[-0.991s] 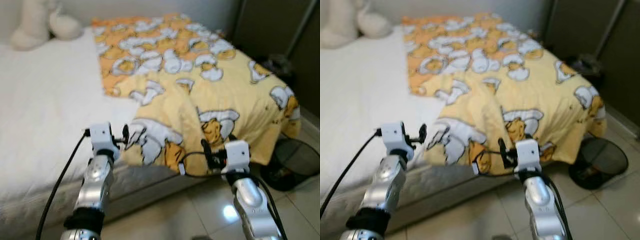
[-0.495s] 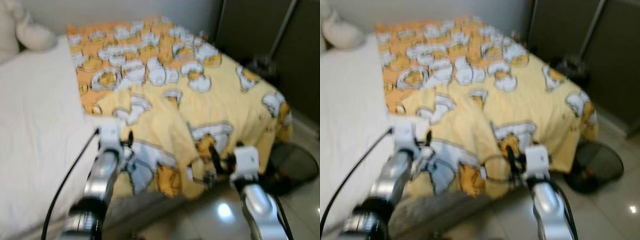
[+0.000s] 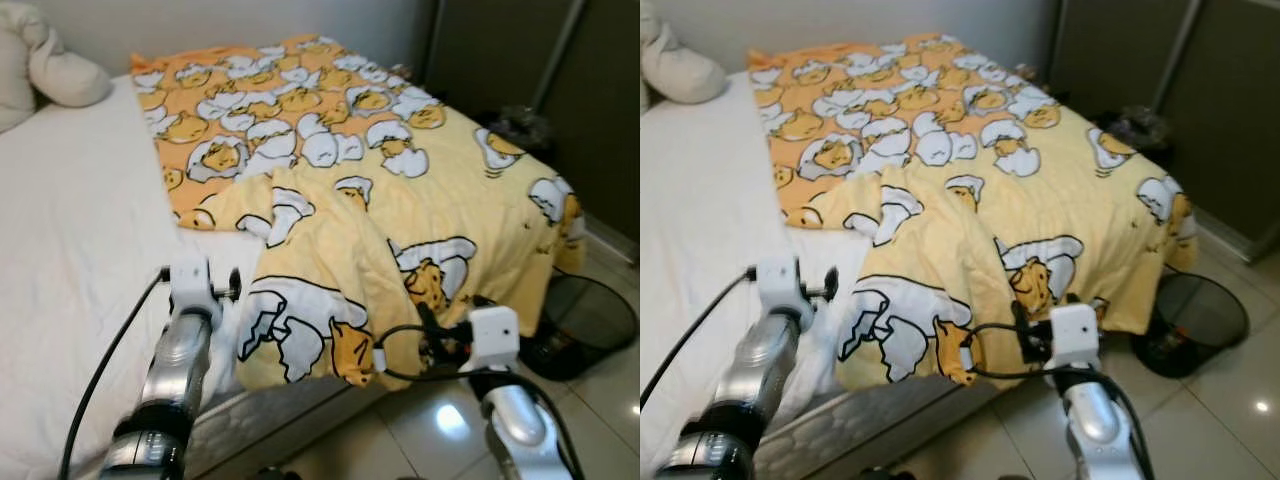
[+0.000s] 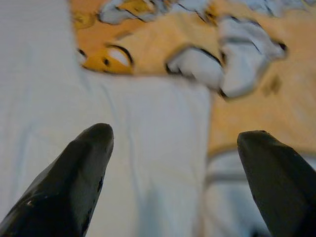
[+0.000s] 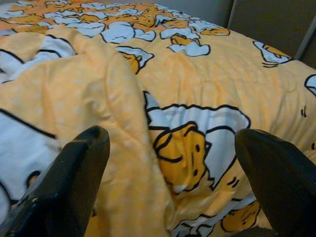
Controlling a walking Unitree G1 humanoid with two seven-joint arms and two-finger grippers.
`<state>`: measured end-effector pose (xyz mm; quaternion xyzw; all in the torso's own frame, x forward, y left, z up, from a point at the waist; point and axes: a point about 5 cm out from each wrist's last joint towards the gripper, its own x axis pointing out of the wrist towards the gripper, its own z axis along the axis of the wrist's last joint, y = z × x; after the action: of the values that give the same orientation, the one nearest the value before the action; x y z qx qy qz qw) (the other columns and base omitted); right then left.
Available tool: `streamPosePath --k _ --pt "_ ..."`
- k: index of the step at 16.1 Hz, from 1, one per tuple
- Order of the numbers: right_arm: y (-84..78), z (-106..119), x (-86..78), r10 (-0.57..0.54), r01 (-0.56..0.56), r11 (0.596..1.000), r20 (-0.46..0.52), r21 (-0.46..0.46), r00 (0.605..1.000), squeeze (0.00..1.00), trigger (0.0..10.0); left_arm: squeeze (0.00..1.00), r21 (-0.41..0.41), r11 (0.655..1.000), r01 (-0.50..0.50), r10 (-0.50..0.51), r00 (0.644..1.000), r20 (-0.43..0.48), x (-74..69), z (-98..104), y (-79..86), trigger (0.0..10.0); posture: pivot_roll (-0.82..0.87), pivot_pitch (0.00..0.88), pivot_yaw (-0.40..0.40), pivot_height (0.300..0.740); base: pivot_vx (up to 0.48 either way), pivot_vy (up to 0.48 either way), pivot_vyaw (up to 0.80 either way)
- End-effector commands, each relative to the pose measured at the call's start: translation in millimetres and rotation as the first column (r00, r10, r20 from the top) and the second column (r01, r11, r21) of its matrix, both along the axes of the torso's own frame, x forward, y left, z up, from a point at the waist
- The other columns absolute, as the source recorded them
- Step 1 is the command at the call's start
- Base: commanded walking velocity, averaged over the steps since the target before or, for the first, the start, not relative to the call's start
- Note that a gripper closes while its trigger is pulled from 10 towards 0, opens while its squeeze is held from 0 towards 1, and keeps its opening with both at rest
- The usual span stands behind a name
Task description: Clean up the room
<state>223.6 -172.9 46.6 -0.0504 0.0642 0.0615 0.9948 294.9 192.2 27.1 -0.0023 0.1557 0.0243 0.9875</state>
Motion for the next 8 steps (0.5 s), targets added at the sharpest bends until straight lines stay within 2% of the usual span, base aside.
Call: streamPosePath --k 1,3,4,6,8 --pt "2.2 2.4 -0.6 0.009 -0.009 1.000 0.001 0.012 1.000 0.00 10.0 0.00 0.054 0.997 0.062 -0.062 0.998 -0.010 -1.7 -1.6 -1.1 10.0 -0.22 0.020 0.080 0.732 0.000 0.000 0.00" --pt "6.0 3.3 -4.3 0.047 -0.047 0.999 -0.010 0.026 0.999 0.00 10.0 0.00 0.062 0.998 0.013 -0.010 0.999 -0.050 5.3 -4.4 4.3 10.0 -0.21 0.052 0.066 0.732 0.000 0.000 0.00" --pt "7.4 5.7 -9.6 0.074 -0.074 0.997 -0.015 0.028 0.997 0.00 10.0 0.00 0.057 0.998 0.023 -0.021 0.999 -0.037 9.5 -0.9 0.7 10.0 -0.23 0.095 0.049 0.732 0.000 0.000 0.00" --pt "15.1 3.0 -27.5 0.185 -0.185 0.983 -0.071 0.019 0.980 0.00 10.0 0.00 0.064 0.993 0.101 -0.097 0.994 -0.055 16.4 1.9 -9.2 10.0 -0.24 0.127 0.028 0.732 0.000 0.000 0.00" --pt "13.7 -7.5 -42.8 0.217 -0.215 0.976 -0.148 0.027 0.965 0.00 10.0 0.00 0.027 0.990 0.139 -0.137 0.987 -0.080 18.0 0.8 -12.3 10.0 -0.26 0.146 0.023 0.732 0.000 0.000 0.00"
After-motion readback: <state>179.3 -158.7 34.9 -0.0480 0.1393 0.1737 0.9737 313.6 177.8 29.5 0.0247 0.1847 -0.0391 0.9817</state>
